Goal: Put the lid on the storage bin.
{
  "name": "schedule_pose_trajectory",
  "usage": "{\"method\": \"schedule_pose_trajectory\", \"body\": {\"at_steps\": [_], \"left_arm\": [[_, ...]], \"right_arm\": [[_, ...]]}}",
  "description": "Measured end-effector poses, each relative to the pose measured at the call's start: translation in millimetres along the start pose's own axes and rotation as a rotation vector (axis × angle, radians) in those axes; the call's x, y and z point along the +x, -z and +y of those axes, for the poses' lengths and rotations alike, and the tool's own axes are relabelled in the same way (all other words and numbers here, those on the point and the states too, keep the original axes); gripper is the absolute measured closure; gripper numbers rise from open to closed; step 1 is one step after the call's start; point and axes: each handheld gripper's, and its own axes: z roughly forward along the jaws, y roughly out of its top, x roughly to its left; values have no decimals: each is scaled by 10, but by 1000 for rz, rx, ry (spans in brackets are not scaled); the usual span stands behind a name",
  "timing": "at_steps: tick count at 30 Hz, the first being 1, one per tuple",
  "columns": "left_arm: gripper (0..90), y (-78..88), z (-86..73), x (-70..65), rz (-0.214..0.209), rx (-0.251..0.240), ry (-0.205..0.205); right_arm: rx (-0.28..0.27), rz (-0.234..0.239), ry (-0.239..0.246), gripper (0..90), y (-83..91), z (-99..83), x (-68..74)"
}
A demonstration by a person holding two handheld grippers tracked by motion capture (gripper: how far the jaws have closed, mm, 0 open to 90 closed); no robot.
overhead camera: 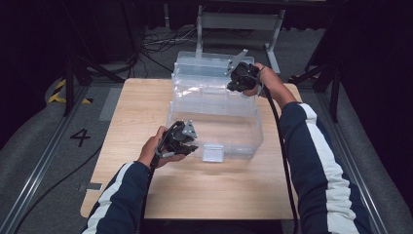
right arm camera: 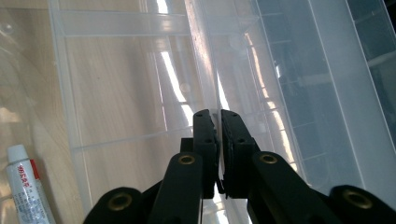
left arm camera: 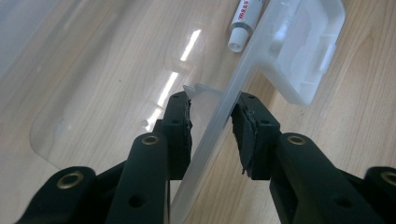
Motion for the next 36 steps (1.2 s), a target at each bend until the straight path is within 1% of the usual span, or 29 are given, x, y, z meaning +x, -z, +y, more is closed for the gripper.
{"method": "schedule_pose_trajectory", "body": {"at_steps": [3, 5, 6, 9, 14, 16, 21, 25, 28, 29, 33, 36], "left_arm": [[668, -11, 3, 5, -5, 6, 0], [668, -12, 3, 3, -2, 4, -1], [668, -12, 3, 4, -3, 5, 0], [668, -13, 5, 3, -1, 5, 2], [664, -14, 2, -1, 2, 3, 4], [664, -15, 4, -3, 4, 3, 4], [656, -23, 5, -10, 8, 1, 10], [642, -50, 16, -14, 6, 12, 11], [641, -50, 17, -15, 6, 14, 7], [642, -50, 18, -14, 6, 14, 7], [642, -49, 17, -14, 6, 14, 7], [642, -49, 18, -15, 6, 15, 6]], "right_arm": [[2, 4, 4, 869, 8, -1, 2], [18, -6, 9, 870, 15, 11, 18], [19, -10, 17, 870, 14, 18, 26], [21, -11, 20, 871, 32, 24, 46], [15, -9, 32, 874, 74, 23, 85], [4, -13, 29, 877, 90, 20, 118], [-16, -1, 40, 878, 163, 6, 188], [-21, -1, 45, 879, 199, -6, 231], [-26, 3, 65, 880, 246, -12, 292], [-26, 6, 60, 879, 254, -10, 308], [-29, 1, 72, 879, 273, -15, 346], [-34, 1, 66, 878, 288, -29, 371]]}}
